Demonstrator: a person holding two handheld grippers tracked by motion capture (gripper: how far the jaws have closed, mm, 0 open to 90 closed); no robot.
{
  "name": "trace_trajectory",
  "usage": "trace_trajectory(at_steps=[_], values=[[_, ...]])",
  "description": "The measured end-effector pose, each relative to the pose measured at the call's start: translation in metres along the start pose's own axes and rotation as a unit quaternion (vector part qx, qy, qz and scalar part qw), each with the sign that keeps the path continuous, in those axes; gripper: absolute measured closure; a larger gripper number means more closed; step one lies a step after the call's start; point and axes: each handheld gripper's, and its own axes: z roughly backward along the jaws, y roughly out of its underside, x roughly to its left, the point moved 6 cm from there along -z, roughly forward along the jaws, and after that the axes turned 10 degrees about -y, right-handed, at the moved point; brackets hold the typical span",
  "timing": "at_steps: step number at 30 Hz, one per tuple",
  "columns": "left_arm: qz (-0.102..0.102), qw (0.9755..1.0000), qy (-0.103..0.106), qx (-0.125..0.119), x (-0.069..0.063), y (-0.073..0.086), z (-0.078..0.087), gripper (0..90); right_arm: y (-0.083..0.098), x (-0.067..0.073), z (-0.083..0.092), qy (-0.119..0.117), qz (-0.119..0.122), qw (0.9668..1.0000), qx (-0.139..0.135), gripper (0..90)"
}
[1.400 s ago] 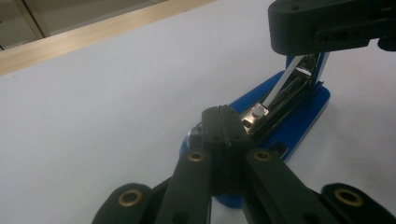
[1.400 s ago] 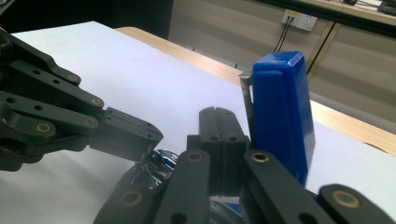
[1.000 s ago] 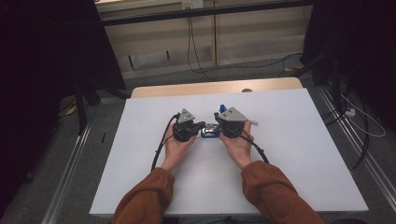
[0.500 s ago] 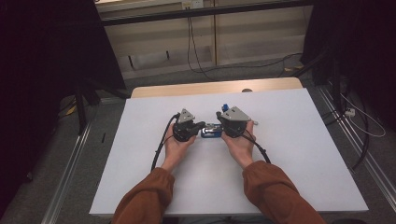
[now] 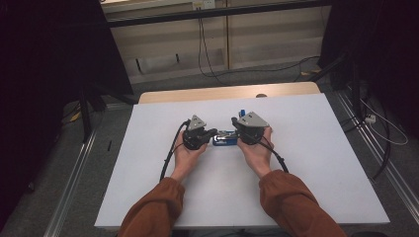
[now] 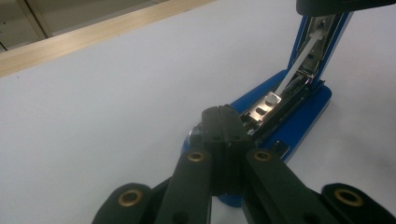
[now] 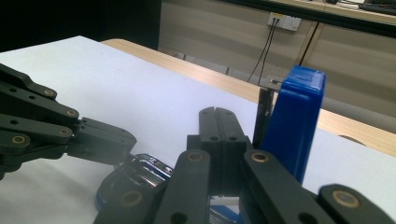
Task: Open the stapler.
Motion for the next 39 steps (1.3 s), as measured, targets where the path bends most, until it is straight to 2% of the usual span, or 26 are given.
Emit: trace_trajectory(at_steps=[28, 39], values=[[0.002, 1.0000, 0.001, -0.001, 0.001, 0.000, 0.000, 90.0, 0.001, -0.004, 0.006, 0.004, -0.011, 0.9999, -0.010, 90.0], [0.003, 1.0000, 0.002, -0.002, 0.001, 0.001, 0.000, 90.0, 0.002, -0.010, 0.012, 0.011, -0.013, 0.9998, -0.008, 90.0]])
